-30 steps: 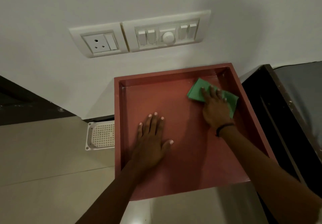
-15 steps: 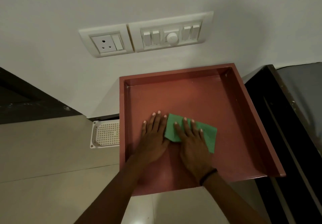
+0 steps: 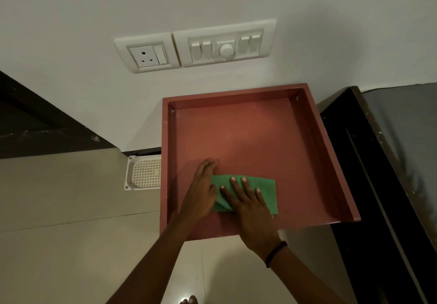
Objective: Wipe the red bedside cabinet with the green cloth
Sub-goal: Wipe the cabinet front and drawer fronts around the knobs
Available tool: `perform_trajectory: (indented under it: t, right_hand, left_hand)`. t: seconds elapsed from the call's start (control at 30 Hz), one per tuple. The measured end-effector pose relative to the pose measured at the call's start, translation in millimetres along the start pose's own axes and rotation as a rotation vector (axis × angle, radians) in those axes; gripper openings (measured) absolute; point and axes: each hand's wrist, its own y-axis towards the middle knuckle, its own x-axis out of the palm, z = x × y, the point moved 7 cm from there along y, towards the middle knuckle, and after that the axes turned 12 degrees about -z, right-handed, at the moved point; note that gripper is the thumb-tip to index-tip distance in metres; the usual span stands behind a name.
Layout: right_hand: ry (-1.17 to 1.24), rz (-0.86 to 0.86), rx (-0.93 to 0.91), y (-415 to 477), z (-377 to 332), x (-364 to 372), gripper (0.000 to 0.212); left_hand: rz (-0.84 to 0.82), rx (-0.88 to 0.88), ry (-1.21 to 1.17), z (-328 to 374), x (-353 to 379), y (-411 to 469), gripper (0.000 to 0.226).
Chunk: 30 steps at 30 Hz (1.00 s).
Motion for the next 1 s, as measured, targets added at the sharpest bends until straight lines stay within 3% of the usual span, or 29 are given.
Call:
perform_trajectory:
  t: [0.1,0.23,0.47,0.63,0.77,1.0]
  right_hand:
    - [0.038,-0.002,0.033,-32.1,8.0,4.4,0.087]
    - [0.117,-0.083,0.038,-46.5,5.6,9.4,0.079]
    - [0.080,-0.135,-0.030,-49.9,4.8,3.3,0.082]
    - [0.030,-0.047,-0.020,-52.1,4.6,6.9,0.083]
    - [-0.013,0.101,-0.025,-53.6,5.1,15.7,0.069]
    - [-0.098,0.219,-0.046,-53.0,11.2,13.2,0.064]
  left_hand:
    - [0.043,-0.016,0.004,3.4,16.0,-30.3,0.061]
    - [0.005,-0.033,0.017,10.4,45.7,-71.2,0.064]
    - [-0.051,-0.101,0.167,26.5,63.2,-85.9,0.060]
    - [0.001,-0.062,0.270,25.2,66.5,-88.3,0.059]
    - [0.085,-0.015,0.349,16.1,78.5,-88.1,0.061]
    - [0.234,0.064,0.432,3.0,88.7,-89.5,0.060]
